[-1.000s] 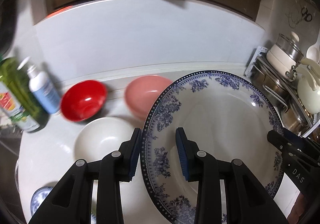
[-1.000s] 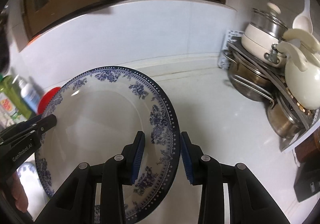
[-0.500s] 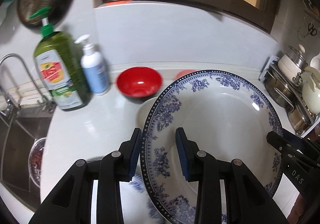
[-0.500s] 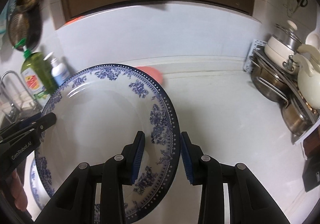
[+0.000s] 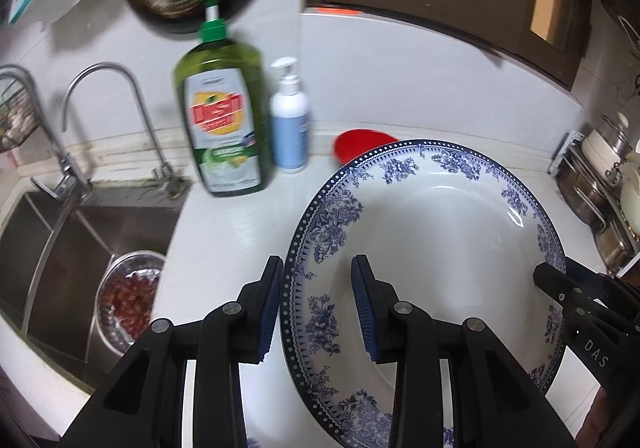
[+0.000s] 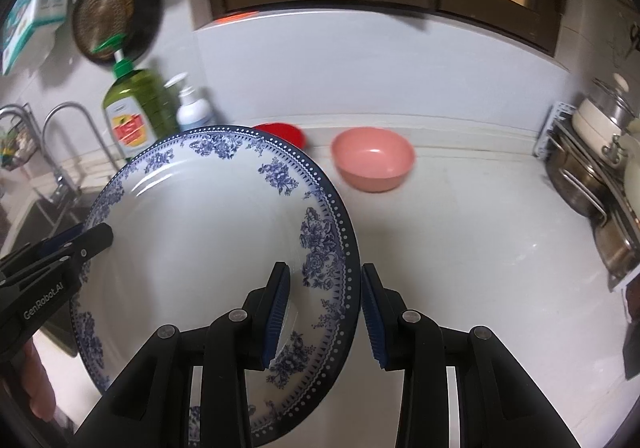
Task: Organize plates and bowls
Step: 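Carry the blue-and-white plate toward the sink onto the stacked plates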
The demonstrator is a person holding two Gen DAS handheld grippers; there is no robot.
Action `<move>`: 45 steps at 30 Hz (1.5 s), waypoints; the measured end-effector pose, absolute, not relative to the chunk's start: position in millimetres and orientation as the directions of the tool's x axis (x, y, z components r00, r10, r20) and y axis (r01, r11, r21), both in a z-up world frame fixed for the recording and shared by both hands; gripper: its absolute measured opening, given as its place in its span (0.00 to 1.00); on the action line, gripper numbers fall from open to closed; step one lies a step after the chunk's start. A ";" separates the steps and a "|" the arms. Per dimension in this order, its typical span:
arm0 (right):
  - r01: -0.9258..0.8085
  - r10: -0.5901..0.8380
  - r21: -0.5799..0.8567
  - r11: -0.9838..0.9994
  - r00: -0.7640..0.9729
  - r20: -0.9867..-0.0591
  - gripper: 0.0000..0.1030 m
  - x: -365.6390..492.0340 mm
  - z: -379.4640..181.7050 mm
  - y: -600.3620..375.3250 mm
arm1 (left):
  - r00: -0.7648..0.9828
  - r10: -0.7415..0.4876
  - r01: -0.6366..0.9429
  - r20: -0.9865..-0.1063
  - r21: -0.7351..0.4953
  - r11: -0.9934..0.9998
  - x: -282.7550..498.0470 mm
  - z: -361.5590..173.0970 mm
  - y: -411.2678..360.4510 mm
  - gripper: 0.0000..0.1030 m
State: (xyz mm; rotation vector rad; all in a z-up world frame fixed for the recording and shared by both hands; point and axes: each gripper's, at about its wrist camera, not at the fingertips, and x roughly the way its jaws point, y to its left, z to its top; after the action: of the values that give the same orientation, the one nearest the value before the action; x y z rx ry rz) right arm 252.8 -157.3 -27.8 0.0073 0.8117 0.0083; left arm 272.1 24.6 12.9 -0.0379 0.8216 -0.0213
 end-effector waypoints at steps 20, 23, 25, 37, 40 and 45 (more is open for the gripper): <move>-0.110 0.067 0.004 0.994 0.579 -0.812 0.36 249.0 -70.9 -83.2 | 0.583 0.038 -0.096 -0.811 -0.023 0.995 243.8 -32.3 95.3 0.34; -0.113 0.065 0.001 0.994 0.561 -0.825 0.36 249.4 -79.2 -80.3 | 0.562 0.038 -0.100 -0.826 -0.022 0.995 243.4 -42.6 97.7 0.35; -0.116 0.066 0.003 0.993 0.543 -0.837 0.36 250.9 -87.0 -78.9 | 0.547 0.040 -0.102 -0.836 -0.020 0.995 243.9 -49.4 98.4 0.35; -0.127 0.063 0.004 0.992 0.468 -0.882 0.36 258.4 -120.3 -77.4 | 0.466 0.043 -0.112 -0.884 -0.011 0.994 248.5 -87.6 98.1 0.35; -0.132 0.063 0.003 0.991 0.454 -0.889 0.36 260.1 -126.5 -76.8 | 0.453 0.044 -0.116 -0.890 -0.010 0.993 249.2 -93.5 98.6 0.35; -0.136 0.060 0.000 0.991 0.440 -0.896 0.36 262.7 -131.9 -75.9 | 0.436 0.044 -0.122 -0.899 -0.010 0.992 250.4 -101.3 99.2 0.35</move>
State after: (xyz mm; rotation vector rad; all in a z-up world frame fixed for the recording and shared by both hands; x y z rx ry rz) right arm 262.7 -75.9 -131.9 -0.0754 1.1089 0.1218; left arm 250.4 99.2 -101.3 -0.0777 1.1151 0.1036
